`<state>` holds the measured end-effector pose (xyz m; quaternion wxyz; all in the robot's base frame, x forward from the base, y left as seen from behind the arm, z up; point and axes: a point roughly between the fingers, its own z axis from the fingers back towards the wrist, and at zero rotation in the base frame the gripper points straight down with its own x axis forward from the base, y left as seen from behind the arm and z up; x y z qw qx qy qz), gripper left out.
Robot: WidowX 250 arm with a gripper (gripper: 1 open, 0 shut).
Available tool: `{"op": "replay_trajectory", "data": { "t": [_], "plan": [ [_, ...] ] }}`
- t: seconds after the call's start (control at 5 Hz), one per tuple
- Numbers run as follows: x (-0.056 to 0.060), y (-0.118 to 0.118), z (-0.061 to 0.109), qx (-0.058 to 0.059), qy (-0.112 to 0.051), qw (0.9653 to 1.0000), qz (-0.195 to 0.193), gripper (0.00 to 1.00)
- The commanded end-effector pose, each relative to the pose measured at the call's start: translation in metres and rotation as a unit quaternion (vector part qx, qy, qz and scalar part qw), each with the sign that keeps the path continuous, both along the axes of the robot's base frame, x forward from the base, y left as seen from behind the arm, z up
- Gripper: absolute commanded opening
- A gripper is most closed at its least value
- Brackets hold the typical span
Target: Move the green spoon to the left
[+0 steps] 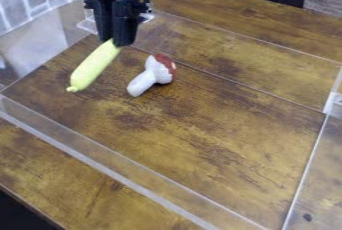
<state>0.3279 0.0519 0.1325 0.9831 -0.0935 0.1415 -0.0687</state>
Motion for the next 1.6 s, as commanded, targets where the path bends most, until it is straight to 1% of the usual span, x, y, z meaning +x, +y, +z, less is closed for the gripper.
{"op": "replay_trajectory", "data": {
  "t": [0.0,0.2,0.4,0.6,1.0,1.2,1.4],
  "plan": [
    [-0.006,0.031,0.030,0.002,-0.055,0.9984,-0.013,0.00],
    [-0.011,0.060,0.025,-0.011,-0.061,0.9977,-0.029,0.00],
    [-0.017,0.064,0.019,-0.036,-0.064,0.9971,-0.023,0.00],
    [-0.018,0.060,0.017,-0.050,-0.065,0.9965,-0.017,0.00],
    [-0.018,0.058,0.006,-0.074,-0.064,0.9950,-0.016,0.00],
    [-0.020,0.059,-0.002,-0.076,-0.065,0.9949,0.008,1.00],
    [-0.016,0.070,0.005,-0.073,-0.067,0.9949,0.017,0.00]
  ]
}}
